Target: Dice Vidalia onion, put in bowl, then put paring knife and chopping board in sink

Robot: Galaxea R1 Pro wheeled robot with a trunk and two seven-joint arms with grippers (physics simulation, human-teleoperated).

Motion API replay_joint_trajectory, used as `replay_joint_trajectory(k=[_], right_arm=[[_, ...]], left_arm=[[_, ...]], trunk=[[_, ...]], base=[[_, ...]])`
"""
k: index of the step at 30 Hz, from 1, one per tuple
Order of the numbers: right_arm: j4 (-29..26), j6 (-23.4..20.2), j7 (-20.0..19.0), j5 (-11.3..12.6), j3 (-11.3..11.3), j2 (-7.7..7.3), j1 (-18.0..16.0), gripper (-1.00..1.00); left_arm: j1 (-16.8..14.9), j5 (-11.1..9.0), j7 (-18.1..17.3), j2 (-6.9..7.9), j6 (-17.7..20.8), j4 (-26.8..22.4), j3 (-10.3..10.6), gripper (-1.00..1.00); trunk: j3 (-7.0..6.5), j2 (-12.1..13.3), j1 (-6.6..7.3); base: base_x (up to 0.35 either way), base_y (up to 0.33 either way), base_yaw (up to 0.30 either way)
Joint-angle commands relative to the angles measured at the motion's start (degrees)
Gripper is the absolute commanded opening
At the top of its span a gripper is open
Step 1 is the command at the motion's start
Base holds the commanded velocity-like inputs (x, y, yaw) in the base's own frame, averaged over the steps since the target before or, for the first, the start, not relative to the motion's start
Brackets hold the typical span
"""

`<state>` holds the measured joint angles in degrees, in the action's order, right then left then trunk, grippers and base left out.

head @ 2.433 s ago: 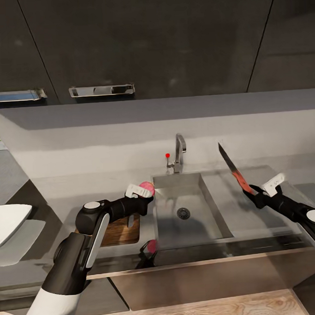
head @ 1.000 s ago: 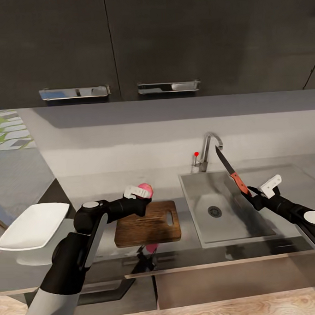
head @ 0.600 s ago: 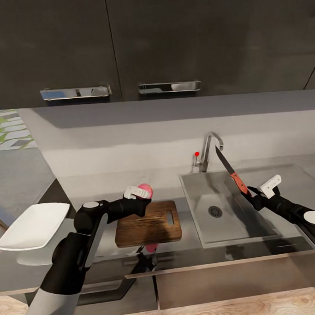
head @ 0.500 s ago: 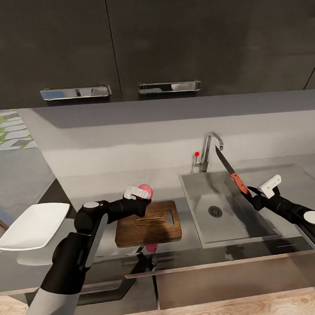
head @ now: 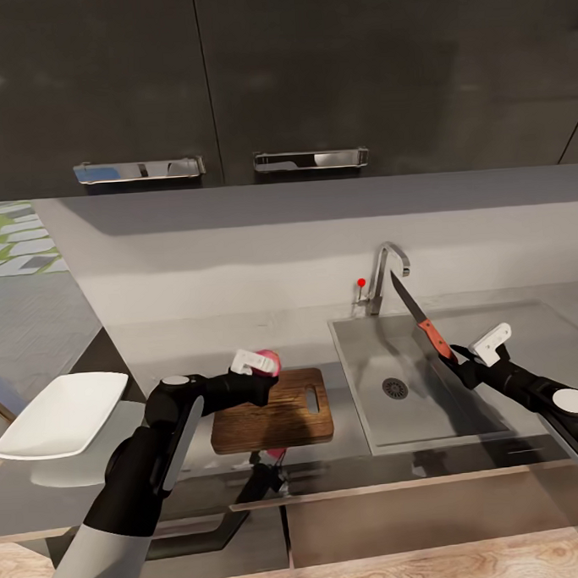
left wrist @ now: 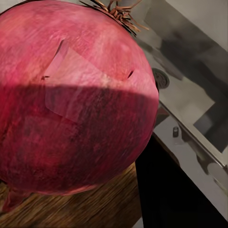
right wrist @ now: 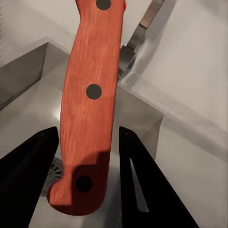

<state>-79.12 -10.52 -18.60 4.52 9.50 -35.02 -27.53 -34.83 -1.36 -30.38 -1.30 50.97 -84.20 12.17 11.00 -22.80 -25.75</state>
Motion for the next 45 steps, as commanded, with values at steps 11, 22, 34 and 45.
replay_joint_trajectory(k=[11,22,34,45], right_arm=[[-0.07,-0.41,-0.05,0.41,0.06,-0.05,-0.05,-1.0],[-0.07,-0.4,-0.03,0.4,0.01,-0.05,-0.06,-1.0],[-0.07,-0.39,-0.03,0.4,0.03,-0.05,-0.06,-1.0],[-0.07,-0.47,-0.03,0.4,0.09,-0.05,-0.06,-1.0]], left_arm=[[-0.06,0.1,-0.2,0.05,2.22,0.06,0.04,-1.0],[-0.13,0.3,-0.01,0.31,2.21,4.53,0.05,-1.0],[-0.14,0.33,0.06,1.9,2.21,4.51,-0.11,-1.0],[-0.22,0.3,6.43,1.6,2.21,6.27,-0.13,-1.0]], trunk=[[0.12,-0.13,-0.04],[0.12,-0.13,-0.04],[0.12,-0.13,-0.04],[0.12,-0.13,-0.04]], base=[[0.0,0.0,0.0],[0.0,0.0,0.0],[0.0,0.0,0.0],[0.0,0.0,0.0]])
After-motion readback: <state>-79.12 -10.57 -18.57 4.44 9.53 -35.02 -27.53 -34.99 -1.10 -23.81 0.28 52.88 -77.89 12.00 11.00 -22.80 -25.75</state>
